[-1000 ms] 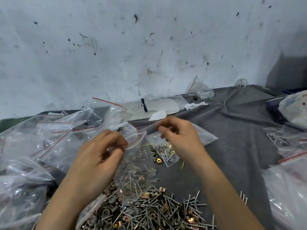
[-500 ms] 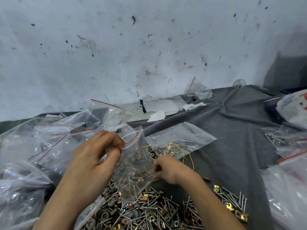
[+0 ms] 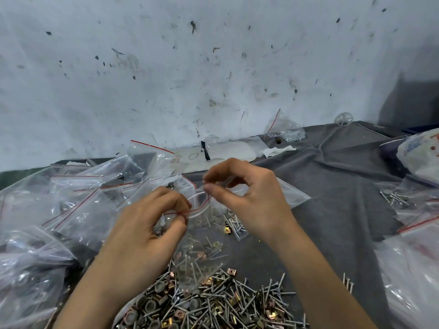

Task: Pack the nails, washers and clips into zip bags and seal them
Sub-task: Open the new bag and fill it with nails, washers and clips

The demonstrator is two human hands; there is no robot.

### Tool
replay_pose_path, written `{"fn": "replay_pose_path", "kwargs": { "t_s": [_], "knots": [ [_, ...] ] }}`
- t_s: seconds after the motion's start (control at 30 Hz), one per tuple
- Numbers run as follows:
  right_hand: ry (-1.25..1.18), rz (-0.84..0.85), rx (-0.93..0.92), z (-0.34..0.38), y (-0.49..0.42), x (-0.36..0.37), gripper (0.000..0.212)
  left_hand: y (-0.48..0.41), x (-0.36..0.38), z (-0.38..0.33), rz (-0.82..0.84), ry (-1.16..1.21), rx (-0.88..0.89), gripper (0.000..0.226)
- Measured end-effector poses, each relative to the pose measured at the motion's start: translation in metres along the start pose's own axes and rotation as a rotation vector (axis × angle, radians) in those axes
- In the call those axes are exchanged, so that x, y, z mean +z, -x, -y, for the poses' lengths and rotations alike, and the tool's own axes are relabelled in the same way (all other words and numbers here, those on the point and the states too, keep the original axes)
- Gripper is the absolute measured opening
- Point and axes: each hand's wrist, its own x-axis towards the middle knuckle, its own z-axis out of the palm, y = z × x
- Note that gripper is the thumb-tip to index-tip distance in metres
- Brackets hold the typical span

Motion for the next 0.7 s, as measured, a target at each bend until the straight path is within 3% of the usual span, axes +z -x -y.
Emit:
{"fn": "replay_pose_path", "kwargs": {
  "t_s": [0.13, 0.2, 0.3, 0.37, 0.43, 0.63, 0.7],
  "knots": [
    [-0.078, -0.129, 0.082, -0.012, -0.002, -0.003, 0.008, 0.001, -0.003, 0.001, -0.019, -0.008, -0.007, 0.019],
    [0.037, -0.140, 0.202, -0.029, -0.003, -0.002, 0.010, 0.002, -0.003, 0.002, -0.020, -0.013, -0.014, 0.020],
    [0.385, 0.223, 0.477, -0.059, 0.003, 0.007, 0.013, 0.002, -0.003, 0.002, -0.024, 0.001, -0.024, 0.021],
    [0.544, 0.506, 0.546, -0.077, 0.011, 0.017, 0.017, 0.001, -0.003, 0.003, -0.027, 0.011, -0.021, 0.020],
    [0.593, 0.667, 0.588, -0.087, 0.021, 0.029, 0.016, 0.001, -0.004, 0.004, -0.025, 0.013, -0.022, 0.020],
    [0.605, 0.758, 0.607, -0.092, 0.025, 0.038, 0.014, 0.001, -0.005, 0.007, -0.013, 0.001, -0.034, 0.022],
    [0.542, 0.699, 0.600, -0.085, 0.020, 0.026, 0.012, 0.001, -0.005, 0.007, -0.001, -0.012, -0.040, 0.024]
  ]
}}
